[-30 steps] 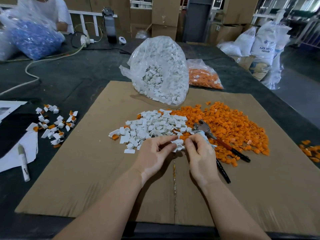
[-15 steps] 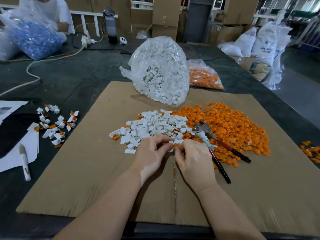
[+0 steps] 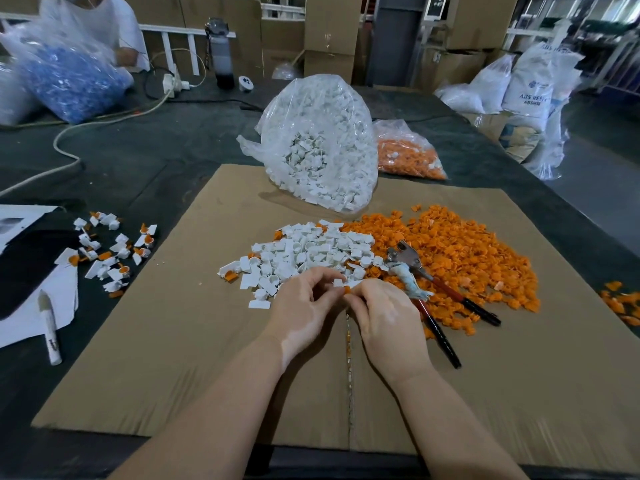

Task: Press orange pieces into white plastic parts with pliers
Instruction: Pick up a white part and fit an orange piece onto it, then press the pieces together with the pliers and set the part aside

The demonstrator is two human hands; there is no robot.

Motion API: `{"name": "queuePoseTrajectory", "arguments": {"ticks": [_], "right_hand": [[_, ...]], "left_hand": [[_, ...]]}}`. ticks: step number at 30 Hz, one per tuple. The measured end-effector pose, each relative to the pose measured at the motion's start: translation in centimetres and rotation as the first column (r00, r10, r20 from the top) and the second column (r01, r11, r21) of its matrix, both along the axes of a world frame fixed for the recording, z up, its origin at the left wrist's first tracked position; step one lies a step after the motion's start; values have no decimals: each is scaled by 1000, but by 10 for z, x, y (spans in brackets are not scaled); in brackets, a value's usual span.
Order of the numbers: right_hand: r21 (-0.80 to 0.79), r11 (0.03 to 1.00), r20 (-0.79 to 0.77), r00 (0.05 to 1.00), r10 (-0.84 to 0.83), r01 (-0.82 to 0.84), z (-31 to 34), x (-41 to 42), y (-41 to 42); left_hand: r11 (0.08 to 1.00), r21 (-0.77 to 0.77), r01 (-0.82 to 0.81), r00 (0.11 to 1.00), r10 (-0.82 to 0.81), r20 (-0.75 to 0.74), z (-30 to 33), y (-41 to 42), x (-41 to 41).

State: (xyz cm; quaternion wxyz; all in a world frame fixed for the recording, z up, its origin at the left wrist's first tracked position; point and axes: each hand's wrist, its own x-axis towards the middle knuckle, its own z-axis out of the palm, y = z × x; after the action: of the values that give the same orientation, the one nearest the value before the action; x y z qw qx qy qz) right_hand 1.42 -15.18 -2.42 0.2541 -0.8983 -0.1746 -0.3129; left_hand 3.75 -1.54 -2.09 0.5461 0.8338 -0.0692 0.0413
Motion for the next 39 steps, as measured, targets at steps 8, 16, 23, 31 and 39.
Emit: {"name": "queuePoseTrajectory", "arguments": {"ticks": [8,16,23,31,39], "right_hand": [[51,998,-45,999,23,-21,2,-2,-1],[71,995,-25,997,69,-67,4,-2,-1],[86,994,-17,998,68,-66,4,-1,-3],[124,992,-15,1000,-18,20,7,-4,-2],[-376,726,-495,537,-683,576,34,-5,-39]], "left_hand": [[994,-104,44,999,-47,-24,4,1,-2],[982,-173,74,996,-83,-45,6,1,-3],[988,-140,64,996,-72,-54,3,0,-1],[985,-172,35,996,-47,-71,1,0,1],[989,-145,14,998,-24,-66,0,0,3]]}}
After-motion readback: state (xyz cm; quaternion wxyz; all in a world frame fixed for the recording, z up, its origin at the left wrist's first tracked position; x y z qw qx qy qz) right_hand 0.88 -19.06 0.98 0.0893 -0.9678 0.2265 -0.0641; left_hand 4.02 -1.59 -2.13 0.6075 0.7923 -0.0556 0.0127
